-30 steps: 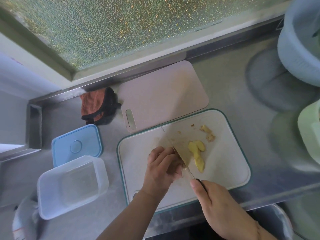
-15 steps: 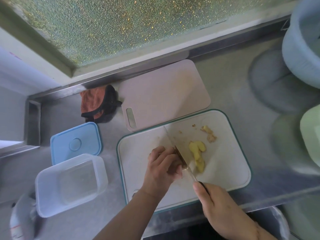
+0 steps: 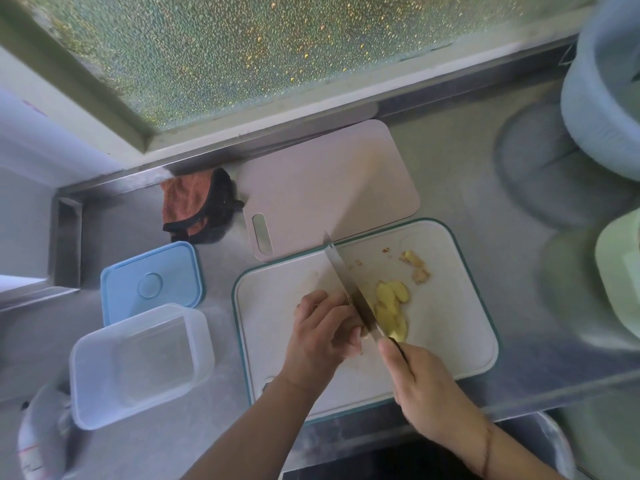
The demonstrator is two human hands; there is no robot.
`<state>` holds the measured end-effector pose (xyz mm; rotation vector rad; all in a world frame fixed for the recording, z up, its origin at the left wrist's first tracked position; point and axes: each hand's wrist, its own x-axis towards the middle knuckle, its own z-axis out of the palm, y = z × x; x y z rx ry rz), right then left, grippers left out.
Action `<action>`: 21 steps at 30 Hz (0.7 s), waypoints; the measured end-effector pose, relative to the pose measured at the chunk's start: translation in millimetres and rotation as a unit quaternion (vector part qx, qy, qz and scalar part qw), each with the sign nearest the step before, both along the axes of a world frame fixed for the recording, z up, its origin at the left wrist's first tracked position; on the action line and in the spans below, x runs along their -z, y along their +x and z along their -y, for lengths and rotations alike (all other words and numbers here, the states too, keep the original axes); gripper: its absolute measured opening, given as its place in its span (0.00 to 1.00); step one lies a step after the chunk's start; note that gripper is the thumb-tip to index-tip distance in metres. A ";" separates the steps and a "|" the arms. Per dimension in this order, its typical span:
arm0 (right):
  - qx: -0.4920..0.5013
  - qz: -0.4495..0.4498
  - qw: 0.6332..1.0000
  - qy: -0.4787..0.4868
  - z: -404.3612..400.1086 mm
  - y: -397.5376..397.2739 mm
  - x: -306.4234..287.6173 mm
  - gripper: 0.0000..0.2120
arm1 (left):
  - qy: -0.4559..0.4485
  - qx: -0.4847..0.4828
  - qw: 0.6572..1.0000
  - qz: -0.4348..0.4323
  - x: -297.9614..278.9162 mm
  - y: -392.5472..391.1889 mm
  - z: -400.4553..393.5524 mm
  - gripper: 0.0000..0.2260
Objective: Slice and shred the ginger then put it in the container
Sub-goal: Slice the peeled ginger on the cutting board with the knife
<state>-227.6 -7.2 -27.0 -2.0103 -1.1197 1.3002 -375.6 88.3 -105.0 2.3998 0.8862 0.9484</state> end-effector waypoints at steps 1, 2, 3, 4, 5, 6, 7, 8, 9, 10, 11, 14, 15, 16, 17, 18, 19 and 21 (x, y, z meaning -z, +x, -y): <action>0.016 -0.002 1.000 -0.008 5.2 3.4 0.9 0.27 | -0.003 -0.002 1.000 -0.001 0.5 -0.8 1.0 0.10; 0.038 -0.011 0.999 -0.020 11.6 6.6 1.8 0.26 | -0.006 -0.007 1.000 -0.005 1.1 -1.5 1.8 0.10; 0.065 -0.030 0.997 -0.029 16.0 9.2 1.9 0.26 | -0.009 -0.014 1.000 -0.009 2.2 -2.2 2.3 0.09; 0.089 -0.051 0.994 -0.036 17.6 11.0 0.8 0.25 | -0.011 -0.021 1.000 -0.014 2.5 -2.7 2.9 0.09; 0.096 -0.060 0.993 -0.041 17.3 12.1 -1.3 0.24 | -0.012 -0.025 0.999 -0.017 2.9 -3.5 3.5 0.09; 0.089 -0.059 0.993 -0.042 15.9 12.3 -3.9 0.23 | -0.010 -0.026 0.999 -0.018 2.5 -3.8 3.3 0.09; 0.074 -0.053 0.995 -0.042 14.7 11.5 -7.7 0.23 | -0.007 -0.024 1.000 -0.016 2.1 -3.9 2.9 0.10; 0.054 -0.041 0.997 -0.038 14.8 10.2 -11.9 0.24 | -0.004 -0.021 1.000 -0.010 0.4 -3.3 2.4 0.10; 0.034 -0.028 0.998 -0.035 15.1 8.9 -18.4 0.24 | -0.003 -0.016 1.000 -0.001 -1.1 -2.4 1.8 0.10; 0.021 -0.016 0.999 -0.030 16.6 6.9 -24.1 0.24 | -0.002 -0.011 1.000 0.006 -2.4 -1.4 1.5 0.10; 0.018 -0.011 0.999 -0.026 18.0 4.5 -29.5 0.25 | -0.001 -0.008 1.000 0.010 -2.7 -0.7 1.5 0.10; 0.025 0.014 0.999 -0.027 23.1 -3.2 -37.7 0.30 | -0.009 -0.013 1.000 0.010 -0.4 -1.0 1.7 0.10; 0.024 0.024 0.999 -0.036 24.6 -4.6 -37.7 0.32 | -0.011 -0.015 1.000 0.010 0.7 -1.4 1.6 0.11; 0.025 0.030 0.998 -0.045 25.4 -5.3 -37.7 0.35 | -0.010 -0.014 1.000 0.009 1.4 -1.5 1.6 0.11; 0.024 0.033 0.998 -0.052 26.0 -5.8 -37.4 0.37 | -0.008 -0.013 1.000 0.009 2.0 -1.6 1.6 0.10; 0.021 0.037 0.997 -0.057 26.3 -6.0 -37.0 0.40 | -0.005 -0.011 1.000 0.009 1.6 -1.3 1.5 0.10; 0.018 0.042 0.997 -0.063 27.1 -6.0 -36.3 0.40 | -0.004 -0.009 1.000 0.008 1.3 -0.9 1.5 0.09; 0.012 0.047 0.996 -0.075 26.7 -6.8 -36.1 0.37 | -0.005 -0.009 1.000 0.003 1.6 -0.9 1.4 0.08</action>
